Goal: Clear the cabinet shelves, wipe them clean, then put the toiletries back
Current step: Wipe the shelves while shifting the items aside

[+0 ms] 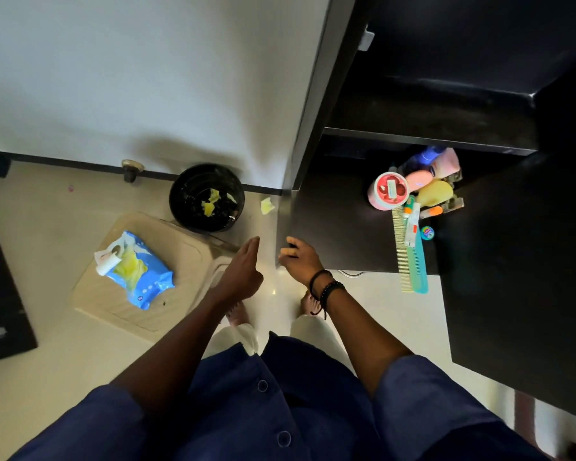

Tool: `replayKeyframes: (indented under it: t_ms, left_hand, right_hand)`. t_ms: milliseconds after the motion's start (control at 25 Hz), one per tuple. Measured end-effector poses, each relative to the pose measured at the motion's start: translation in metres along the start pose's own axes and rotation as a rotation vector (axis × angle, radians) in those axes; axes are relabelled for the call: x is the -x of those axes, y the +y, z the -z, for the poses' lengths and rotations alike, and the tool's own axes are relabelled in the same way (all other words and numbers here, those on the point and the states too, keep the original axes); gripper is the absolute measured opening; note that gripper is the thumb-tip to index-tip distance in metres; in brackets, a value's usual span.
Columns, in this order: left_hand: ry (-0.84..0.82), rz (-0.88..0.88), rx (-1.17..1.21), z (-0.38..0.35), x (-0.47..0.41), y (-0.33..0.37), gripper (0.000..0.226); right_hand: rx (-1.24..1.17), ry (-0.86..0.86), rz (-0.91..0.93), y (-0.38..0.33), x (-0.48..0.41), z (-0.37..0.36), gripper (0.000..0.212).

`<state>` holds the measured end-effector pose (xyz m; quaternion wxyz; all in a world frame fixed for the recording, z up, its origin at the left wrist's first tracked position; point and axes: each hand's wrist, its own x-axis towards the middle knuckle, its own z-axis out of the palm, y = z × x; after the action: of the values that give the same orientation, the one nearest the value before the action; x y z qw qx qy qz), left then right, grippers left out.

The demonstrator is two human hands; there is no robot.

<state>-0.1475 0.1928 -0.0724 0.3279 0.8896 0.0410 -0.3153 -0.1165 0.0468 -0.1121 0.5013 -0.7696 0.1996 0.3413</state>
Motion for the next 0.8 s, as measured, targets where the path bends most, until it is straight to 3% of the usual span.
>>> replayKeyframes:
  t_ms: [240, 400, 560, 680, 800]
  left_hand:
    - [0.124, 0.111, 0.099, 0.009, -0.002, -0.047, 0.083]
    - [0.167, 0.090, 0.153, 0.023, -0.025, -0.084, 0.080]
    - [0.188, 0.024, 0.078, 0.031, -0.102, -0.150, 0.077]
    - [0.102, 0.017, 0.018, 0.015, -0.182, -0.197, 0.079]
    - [-0.087, 0.020, -0.128, 0.001, -0.252, -0.233, 0.086]
  right_hand:
    - [0.122, -0.180, 0.002, -0.013, -0.043, -0.056, 0.065]
    - [0.256, -0.110, -0.018, -0.031, -0.106, -0.086, 0.064]
    - [0.391, -0.054, -0.021, -0.021, -0.216, -0.123, 0.062]
    - [0.415, 0.017, -0.080, 0.016, -0.318, -0.147, 0.062]
    - [0.427, 0.097, -0.147, 0.061, -0.406, -0.164, 0.062]
